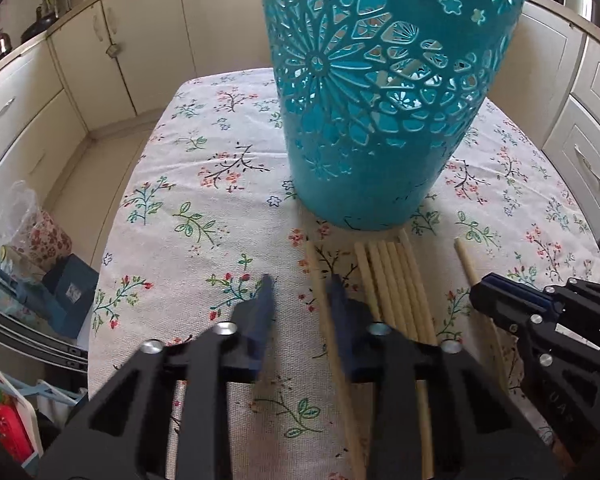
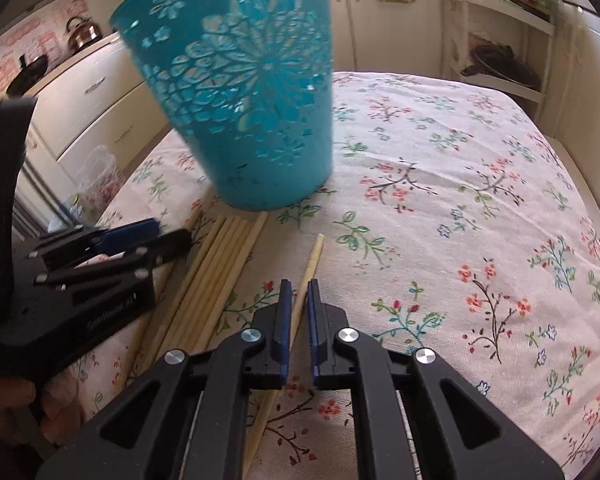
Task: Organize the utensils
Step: 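Grasp another wooden stick from the bundle with the left gripper, then lift the stick over the teal basket with the left gripper and release it inside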
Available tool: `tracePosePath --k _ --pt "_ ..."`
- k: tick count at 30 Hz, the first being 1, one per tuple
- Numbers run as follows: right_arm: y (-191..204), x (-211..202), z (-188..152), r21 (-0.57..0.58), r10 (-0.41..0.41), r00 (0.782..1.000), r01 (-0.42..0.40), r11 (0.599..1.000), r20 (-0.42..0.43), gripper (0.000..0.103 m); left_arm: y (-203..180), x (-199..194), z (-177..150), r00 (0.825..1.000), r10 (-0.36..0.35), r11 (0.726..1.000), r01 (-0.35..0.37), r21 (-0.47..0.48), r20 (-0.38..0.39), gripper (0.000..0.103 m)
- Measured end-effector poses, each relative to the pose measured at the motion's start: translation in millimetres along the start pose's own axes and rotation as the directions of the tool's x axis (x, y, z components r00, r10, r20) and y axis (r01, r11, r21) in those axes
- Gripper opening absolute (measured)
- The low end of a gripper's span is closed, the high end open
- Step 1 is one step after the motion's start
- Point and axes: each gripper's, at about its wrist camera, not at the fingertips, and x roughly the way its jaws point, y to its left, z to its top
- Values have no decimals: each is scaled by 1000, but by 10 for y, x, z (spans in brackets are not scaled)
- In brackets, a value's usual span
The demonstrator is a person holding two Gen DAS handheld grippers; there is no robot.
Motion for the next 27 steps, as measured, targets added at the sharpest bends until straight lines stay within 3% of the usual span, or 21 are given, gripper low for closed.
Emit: tracePosePath --k 6,9,11,14,16,20,23,27 --pt "-15 25 35 -11 -5 1000 5 1000 -21 9 -4 62 134 997 28 1000 -28 -6 -70 26" --pt "36 3 30 -55 22 999 -25 998 -44 8 31 81 171 997 -18 999 15 -34 -78 7" --pt "36 -22 25 -67 15 999 -18 998 -42 8 109 71 160 994 -62 996 55 -74 -90 7" --pt "-9 -25 42 -55 9 999 -12 998 -51 9 153 63 139 993 -49 997 42 -72 -107 7" --pt "-27 -6 24 -53 8 999 -11 999 -51 9 100 75 149 994 -14 1000 12 -21 -107 7" --pt "-8 22 18 -57 5 999 -7 998 -45 8 1 55 126 996 20 998 -15 61 -82 5" --pt "-33 41 -6 -33 14 1000 -15 999 -22 8 133 -64 98 997 -38 999 38 3 -66 5" --pt "-63 15 -39 -19 19 1000 -19 1000 5 8 395 -579 103 989 -125 988 132 -79 82 5"
